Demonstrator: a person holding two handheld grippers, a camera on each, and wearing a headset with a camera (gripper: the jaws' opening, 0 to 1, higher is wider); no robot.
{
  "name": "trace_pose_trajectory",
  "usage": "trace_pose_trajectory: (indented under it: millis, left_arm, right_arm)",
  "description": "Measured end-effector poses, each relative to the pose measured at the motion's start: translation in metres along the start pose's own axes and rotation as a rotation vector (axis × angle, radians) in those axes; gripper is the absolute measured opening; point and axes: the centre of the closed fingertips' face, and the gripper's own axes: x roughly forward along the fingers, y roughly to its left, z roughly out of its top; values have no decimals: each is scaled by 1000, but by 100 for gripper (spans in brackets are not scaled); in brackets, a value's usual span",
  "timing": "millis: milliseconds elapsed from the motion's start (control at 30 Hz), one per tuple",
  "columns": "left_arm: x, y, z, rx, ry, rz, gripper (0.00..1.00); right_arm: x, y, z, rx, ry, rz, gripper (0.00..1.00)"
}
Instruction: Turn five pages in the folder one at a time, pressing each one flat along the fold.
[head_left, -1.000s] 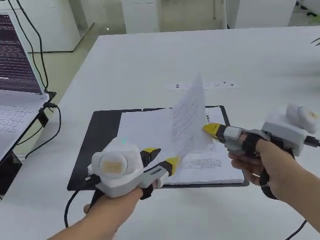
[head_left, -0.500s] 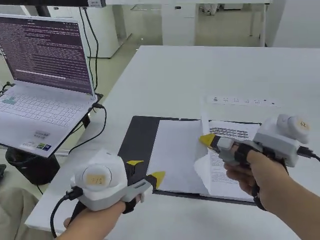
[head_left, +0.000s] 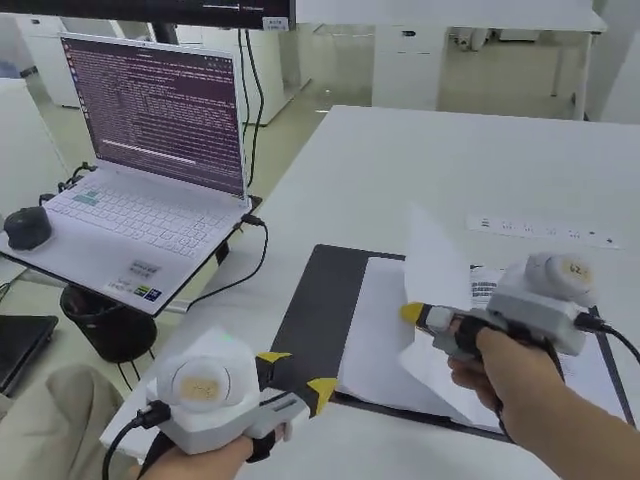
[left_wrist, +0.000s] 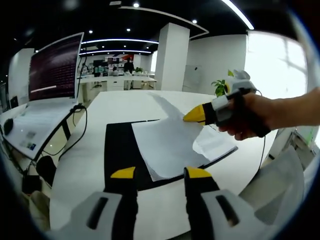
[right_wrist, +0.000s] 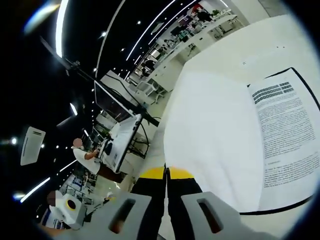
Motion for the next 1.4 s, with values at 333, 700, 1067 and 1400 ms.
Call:
trace_pose_trajectory:
  millis: [333, 700, 1067, 1400]
  left_arm:
    - [-7, 10, -18, -29, 33, 21, 36]
    - [-7, 12, -33, -50, 72, 22, 36]
    - [2, 1, -34, -52, 80, 5, 36]
    - [14, -7, -30, -12, 100, -18, 36]
  right_arm:
    - [44, -16, -36, -44, 110, -87, 0]
    - [74, -39, -62, -48, 179, -165, 0]
    - [82, -50, -72, -8, 204, -180, 0]
    - [83, -35, -93, 56, 236, -48, 7]
